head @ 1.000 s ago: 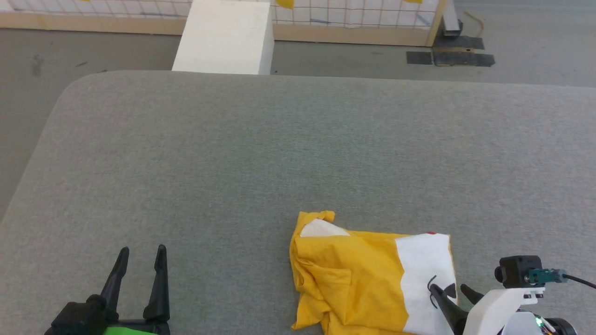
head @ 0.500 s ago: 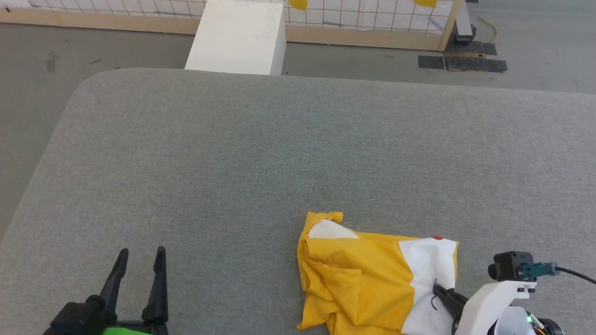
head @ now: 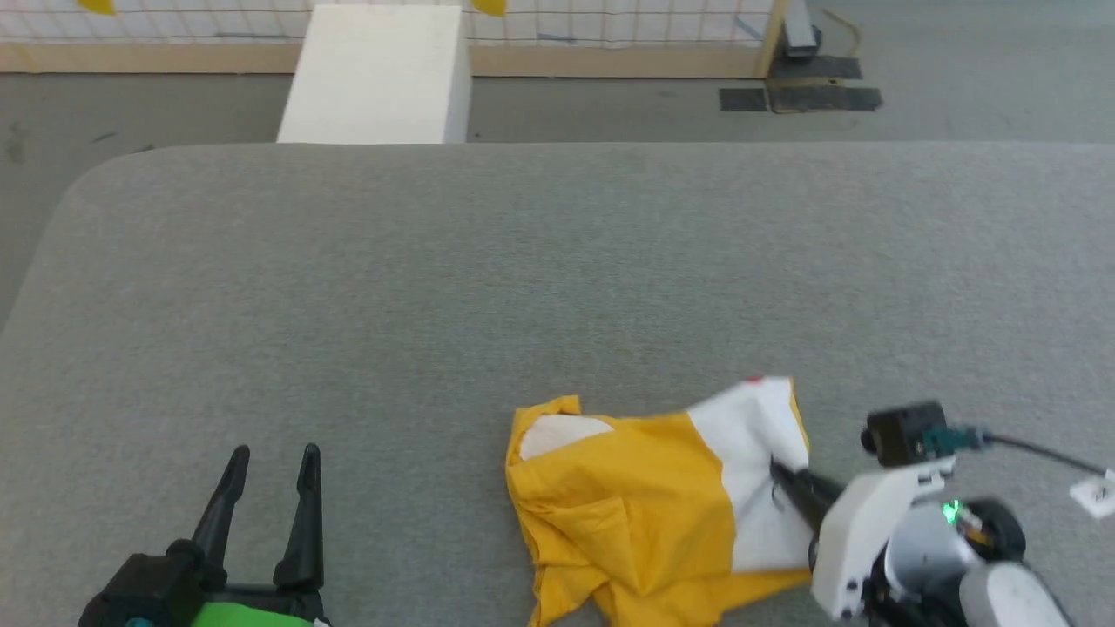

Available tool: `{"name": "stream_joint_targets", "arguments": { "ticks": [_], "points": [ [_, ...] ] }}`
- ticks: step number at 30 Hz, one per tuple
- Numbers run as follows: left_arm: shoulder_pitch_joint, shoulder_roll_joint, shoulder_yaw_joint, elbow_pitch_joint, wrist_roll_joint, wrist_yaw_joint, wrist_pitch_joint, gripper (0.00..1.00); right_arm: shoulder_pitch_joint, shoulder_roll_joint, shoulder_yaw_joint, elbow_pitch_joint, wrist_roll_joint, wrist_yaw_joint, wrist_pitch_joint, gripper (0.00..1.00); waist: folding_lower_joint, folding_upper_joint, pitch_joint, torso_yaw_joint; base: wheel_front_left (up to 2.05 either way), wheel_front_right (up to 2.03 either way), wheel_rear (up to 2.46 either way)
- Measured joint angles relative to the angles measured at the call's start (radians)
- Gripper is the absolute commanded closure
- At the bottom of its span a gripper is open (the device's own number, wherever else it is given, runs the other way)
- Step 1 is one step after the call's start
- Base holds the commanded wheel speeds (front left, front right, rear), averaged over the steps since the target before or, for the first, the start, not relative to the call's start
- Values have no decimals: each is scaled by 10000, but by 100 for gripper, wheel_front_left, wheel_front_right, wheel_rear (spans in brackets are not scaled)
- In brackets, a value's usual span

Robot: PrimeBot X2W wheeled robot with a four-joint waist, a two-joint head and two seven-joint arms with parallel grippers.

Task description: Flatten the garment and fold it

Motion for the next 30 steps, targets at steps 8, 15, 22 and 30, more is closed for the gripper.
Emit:
{"name": "stream_joint_targets", "arguments": {
  "ticks": [8, 15, 22, 30],
  "points": [
    [-284, 257, -161, -339, 29, 0, 0, 0, -1716, -1053, 203, 46, -451, 2, 355, 100, 0, 0, 271, -786, 0, 0, 0],
    [-548, 575, -418, -606, 31, -2, 0, 0, -2636, -1739, -44, -163, -721, 2, 970, 100, 0, 0, 597, -1550, 0, 0, 0],
    [-784, 1045, -717, -888, 42, -2, 2, 0, -3201, -2025, -328, -439, -1016, 2, 1281, 100, 0, 0, 992, -2239, 0, 0, 0],
    [-895, 1697, -686, -1549, 54, -2, 186, 0, -4095, -2293, -535, -767, -1505, 2, 1480, 100, 1, 0, 1687, -2996, 0, 0, 0]
  ]
}}
